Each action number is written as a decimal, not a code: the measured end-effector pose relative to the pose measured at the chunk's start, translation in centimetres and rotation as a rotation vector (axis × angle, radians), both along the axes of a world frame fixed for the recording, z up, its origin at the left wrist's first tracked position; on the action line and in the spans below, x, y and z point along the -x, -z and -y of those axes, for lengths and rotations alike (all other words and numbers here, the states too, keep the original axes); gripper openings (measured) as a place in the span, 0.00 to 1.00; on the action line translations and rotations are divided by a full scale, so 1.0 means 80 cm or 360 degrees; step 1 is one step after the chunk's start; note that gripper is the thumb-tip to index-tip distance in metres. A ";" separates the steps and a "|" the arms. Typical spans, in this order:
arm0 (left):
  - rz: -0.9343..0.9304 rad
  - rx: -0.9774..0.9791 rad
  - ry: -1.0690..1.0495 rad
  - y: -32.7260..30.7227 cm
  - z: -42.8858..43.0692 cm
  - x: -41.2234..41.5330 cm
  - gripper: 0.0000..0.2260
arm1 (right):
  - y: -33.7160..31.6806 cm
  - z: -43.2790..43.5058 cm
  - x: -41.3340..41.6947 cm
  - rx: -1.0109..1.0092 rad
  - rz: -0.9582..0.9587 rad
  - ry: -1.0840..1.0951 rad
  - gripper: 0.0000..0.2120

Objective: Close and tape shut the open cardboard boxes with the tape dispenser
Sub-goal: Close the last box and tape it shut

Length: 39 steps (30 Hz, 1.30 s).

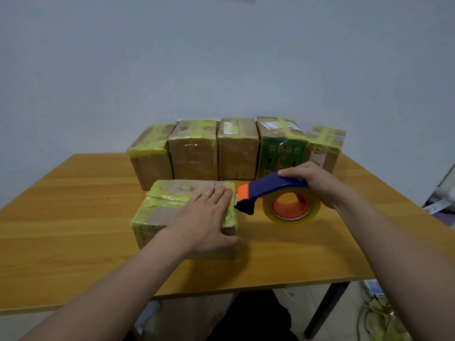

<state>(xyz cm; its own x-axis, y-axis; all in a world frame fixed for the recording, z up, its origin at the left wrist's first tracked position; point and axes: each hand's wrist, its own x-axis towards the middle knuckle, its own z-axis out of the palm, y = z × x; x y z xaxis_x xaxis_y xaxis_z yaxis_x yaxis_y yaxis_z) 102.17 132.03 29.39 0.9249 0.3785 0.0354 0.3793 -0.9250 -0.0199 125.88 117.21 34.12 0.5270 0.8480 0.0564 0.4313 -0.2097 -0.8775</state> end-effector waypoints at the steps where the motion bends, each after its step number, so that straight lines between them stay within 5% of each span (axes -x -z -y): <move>1: -0.0006 0.0003 -0.0019 0.001 0.000 0.003 0.52 | 0.001 -0.003 0.002 -0.0012 -0.0015 -0.0012 0.20; 11: -0.0064 0.0023 -0.0126 -0.003 -0.010 0.031 0.49 | 0.017 -0.038 0.020 -0.0076 -0.0041 -0.0083 0.18; 16: -0.0048 0.0059 -0.0110 -0.001 -0.013 0.033 0.49 | 0.016 -0.024 0.006 -0.0080 -0.0178 -0.0147 0.30; 24: -0.0040 0.0039 -0.0112 0.001 -0.016 0.031 0.49 | 0.024 -0.011 -0.012 -0.0081 -0.0258 -0.0136 0.25; 29: -0.0047 0.0028 -0.0117 0.003 -0.016 0.029 0.49 | 0.015 -0.015 -0.003 -0.0049 -0.0046 -0.0156 0.20; 35: -0.0025 0.0011 -0.0128 0.006 -0.017 0.027 0.50 | -0.020 -0.031 0.013 0.0054 0.0238 -0.0165 0.31; 39: -0.0016 0.0038 -0.0124 0.003 -0.016 0.028 0.49 | -0.040 -0.056 0.035 0.0185 0.0423 -0.0177 0.24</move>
